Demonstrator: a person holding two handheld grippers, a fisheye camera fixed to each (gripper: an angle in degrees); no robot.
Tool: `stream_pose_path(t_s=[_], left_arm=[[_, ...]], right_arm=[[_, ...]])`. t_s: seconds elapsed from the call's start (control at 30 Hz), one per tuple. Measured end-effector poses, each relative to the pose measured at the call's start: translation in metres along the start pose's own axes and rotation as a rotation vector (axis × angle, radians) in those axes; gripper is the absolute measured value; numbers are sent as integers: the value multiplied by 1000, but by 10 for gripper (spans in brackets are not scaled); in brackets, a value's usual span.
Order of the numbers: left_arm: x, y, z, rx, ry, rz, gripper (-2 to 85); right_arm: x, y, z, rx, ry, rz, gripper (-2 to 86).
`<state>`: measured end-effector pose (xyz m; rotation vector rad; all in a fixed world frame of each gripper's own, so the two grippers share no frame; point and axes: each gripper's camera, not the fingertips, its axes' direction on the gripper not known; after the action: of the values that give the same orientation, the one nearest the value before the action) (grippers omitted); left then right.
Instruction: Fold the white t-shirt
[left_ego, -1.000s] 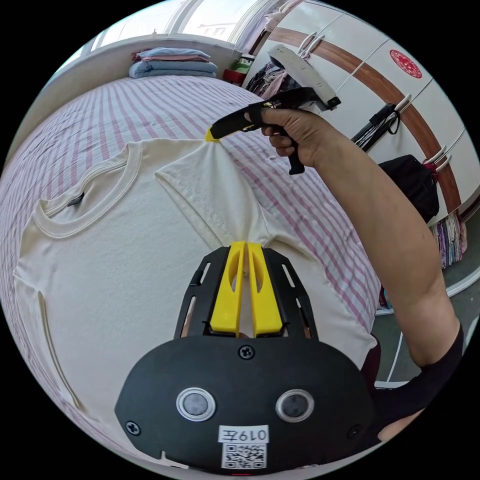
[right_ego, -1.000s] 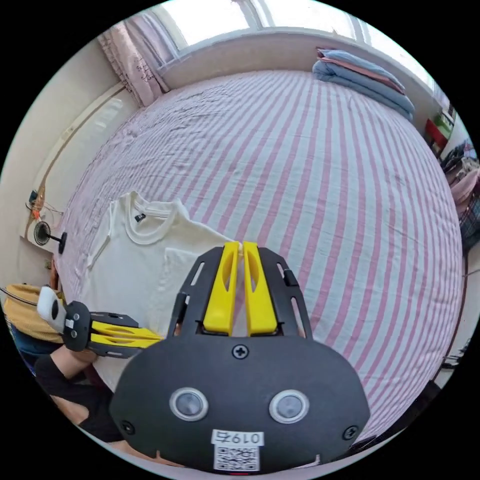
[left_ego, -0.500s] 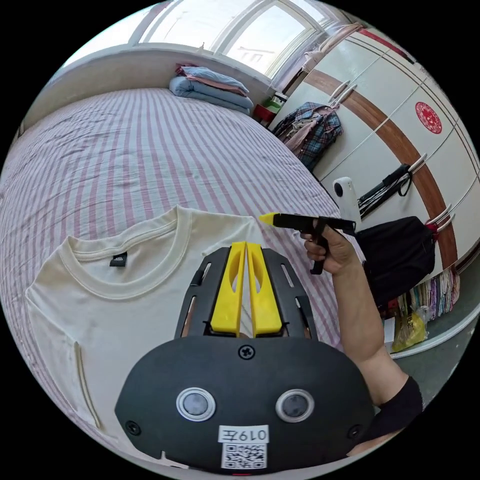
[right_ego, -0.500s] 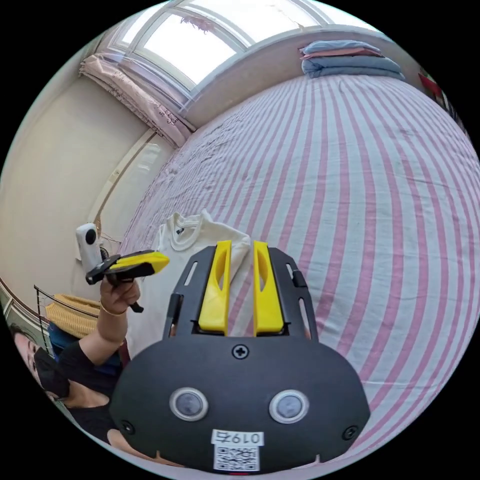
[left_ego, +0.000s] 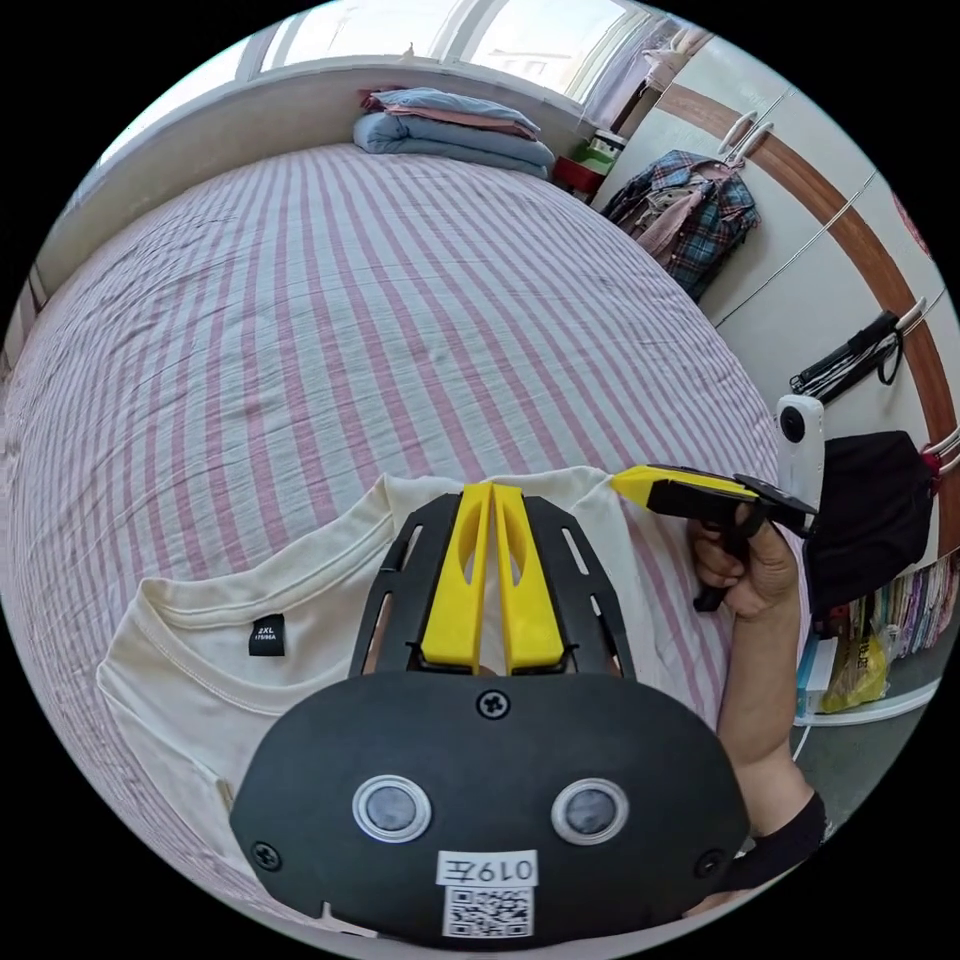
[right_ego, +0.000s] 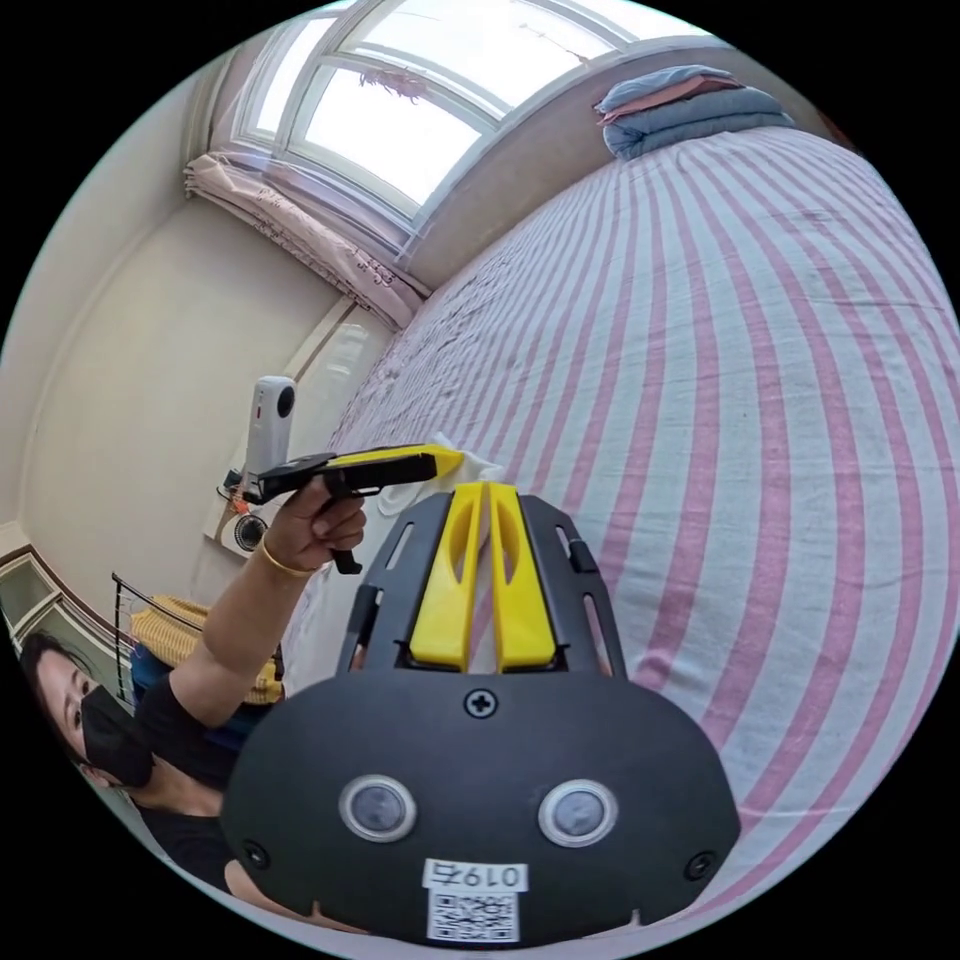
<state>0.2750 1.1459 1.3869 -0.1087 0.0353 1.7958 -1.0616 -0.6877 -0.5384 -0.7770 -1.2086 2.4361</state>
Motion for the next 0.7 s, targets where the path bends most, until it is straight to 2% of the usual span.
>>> stream_pose_path(t_s=[0.43,0.57,0.7], left_arm=[[30,-17,19,-12,-220,97,10],[25,-25,10,29,-154,72,11],[24,-32,5,83,-88,83,12]], right_arm=[[-81,33,64,-18,429,-150,2],[-74,38,62,13,336,-113,33],[-40,43,53,73,89,-2,80]])
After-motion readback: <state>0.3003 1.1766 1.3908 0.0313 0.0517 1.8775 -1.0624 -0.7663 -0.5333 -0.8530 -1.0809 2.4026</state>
